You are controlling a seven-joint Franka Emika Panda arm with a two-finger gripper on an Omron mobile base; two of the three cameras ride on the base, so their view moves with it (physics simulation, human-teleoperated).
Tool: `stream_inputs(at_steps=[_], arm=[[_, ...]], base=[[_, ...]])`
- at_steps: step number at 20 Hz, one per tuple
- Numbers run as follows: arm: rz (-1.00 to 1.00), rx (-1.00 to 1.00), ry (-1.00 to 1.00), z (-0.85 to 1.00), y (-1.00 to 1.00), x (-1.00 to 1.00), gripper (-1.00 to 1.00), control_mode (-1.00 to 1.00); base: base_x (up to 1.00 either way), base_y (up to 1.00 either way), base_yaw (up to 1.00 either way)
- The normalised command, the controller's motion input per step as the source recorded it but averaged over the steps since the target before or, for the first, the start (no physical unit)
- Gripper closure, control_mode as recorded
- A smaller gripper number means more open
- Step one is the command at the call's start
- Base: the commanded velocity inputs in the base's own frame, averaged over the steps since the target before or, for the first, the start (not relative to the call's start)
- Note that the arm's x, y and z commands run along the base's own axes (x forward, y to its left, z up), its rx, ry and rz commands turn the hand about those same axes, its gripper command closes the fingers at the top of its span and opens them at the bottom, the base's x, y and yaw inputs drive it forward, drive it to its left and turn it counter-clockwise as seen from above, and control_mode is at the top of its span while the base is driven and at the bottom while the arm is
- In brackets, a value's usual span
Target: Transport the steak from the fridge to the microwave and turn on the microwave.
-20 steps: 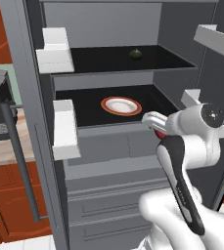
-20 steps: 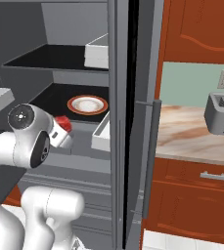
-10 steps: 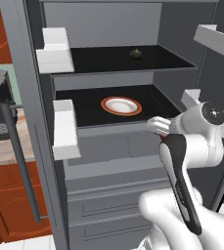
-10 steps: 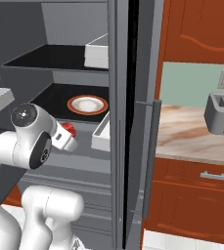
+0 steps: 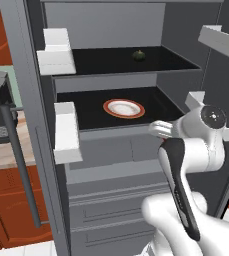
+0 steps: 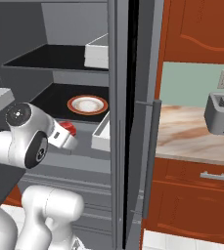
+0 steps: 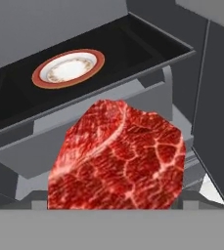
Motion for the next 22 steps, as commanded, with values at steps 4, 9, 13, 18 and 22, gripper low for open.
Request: stream_inputs(at_steps=[4,9,13,18,22], arm=[[0.00,-0.02,-0.02,0.00,0.03,0.00,1.00,1.00],[0.00,0.00,0.00,0.00,0.00,0.00,1.00,1.00],[0.00,0.00,0.00,0.00,0.00,0.00,1.00,1.00],[0.00,0.00,0.00,0.00,0.00,0.00,1.00,1.00],[0.00,0.00,0.00,0.00,0.00,0.00,1.00,1.00]], base=[[-0.15,0.20,0.00],[-0.31,0.29,0.00],[-0.48,0.22,0.00],[-0.56,0.07,-0.03],[-0.41,0.11,-0.09]])
